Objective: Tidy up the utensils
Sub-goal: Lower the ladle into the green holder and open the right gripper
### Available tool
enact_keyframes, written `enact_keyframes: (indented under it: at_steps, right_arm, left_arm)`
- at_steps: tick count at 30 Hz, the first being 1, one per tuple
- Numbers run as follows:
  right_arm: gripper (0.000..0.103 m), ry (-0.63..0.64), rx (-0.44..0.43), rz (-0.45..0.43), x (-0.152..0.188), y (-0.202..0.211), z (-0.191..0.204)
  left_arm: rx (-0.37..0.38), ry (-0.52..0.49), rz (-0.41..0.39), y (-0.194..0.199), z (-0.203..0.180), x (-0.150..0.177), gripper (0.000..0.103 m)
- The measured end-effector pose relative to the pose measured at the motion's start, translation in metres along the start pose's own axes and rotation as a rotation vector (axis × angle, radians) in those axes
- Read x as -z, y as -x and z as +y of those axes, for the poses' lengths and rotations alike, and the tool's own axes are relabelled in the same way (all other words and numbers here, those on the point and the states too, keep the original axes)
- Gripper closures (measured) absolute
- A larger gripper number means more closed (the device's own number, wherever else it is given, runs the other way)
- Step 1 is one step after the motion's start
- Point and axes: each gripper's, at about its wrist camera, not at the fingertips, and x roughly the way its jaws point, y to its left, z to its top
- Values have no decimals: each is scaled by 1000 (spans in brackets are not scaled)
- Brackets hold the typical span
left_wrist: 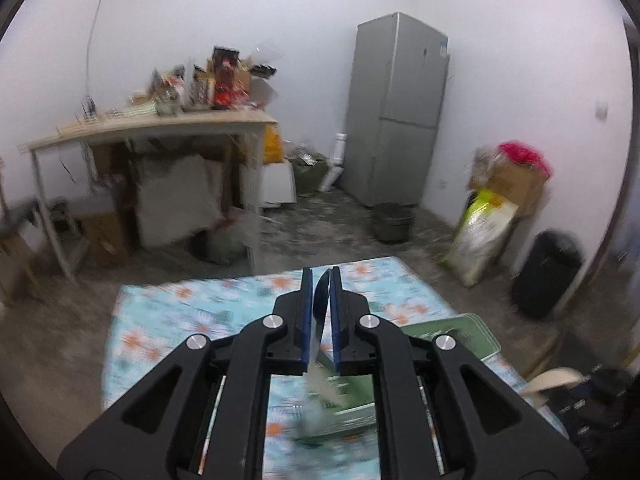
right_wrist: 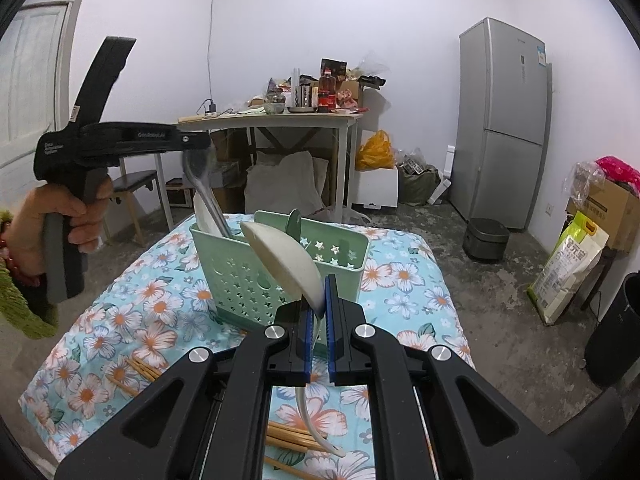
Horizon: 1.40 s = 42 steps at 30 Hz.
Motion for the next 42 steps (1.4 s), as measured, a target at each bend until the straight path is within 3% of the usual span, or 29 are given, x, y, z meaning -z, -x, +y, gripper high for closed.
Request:
enact_keyframes:
  at_steps: [6, 9, 16, 20, 24, 32, 37, 42]
  right_arm:
    - [98, -48, -26, -3, -7, -1, -10]
    - [98, -85, -54, -21, -17, -1, -18]
    - [98, -157, -135, -143, -67, 4, -37]
    - [98, -176, -150, -218, -92, -3, -43]
    - [98, -224, -173, -240, -106, -26, -52]
    - [97, -247, -191, -236, -98, -90, -57]
    - [97, -210, -129, -148, -71, -126, -58]
    - [93, -246, -138, -54, -45, -129, -67]
  left_arm:
    - [103, 159, -50, 5, 25, -1, 72]
    - [91, 182, -87, 19, 34, 2, 63]
    - [50, 214, -86, 46, 50, 26, 43]
    - [44, 232, -52, 58, 55, 53, 38]
    - [40, 249, -11, 64, 55, 79, 36]
    - [10, 259, 55, 74, 59, 123, 32]
    - [2, 283, 98, 68, 63, 138, 32]
    - [7, 299, 117, 65, 63, 143, 32]
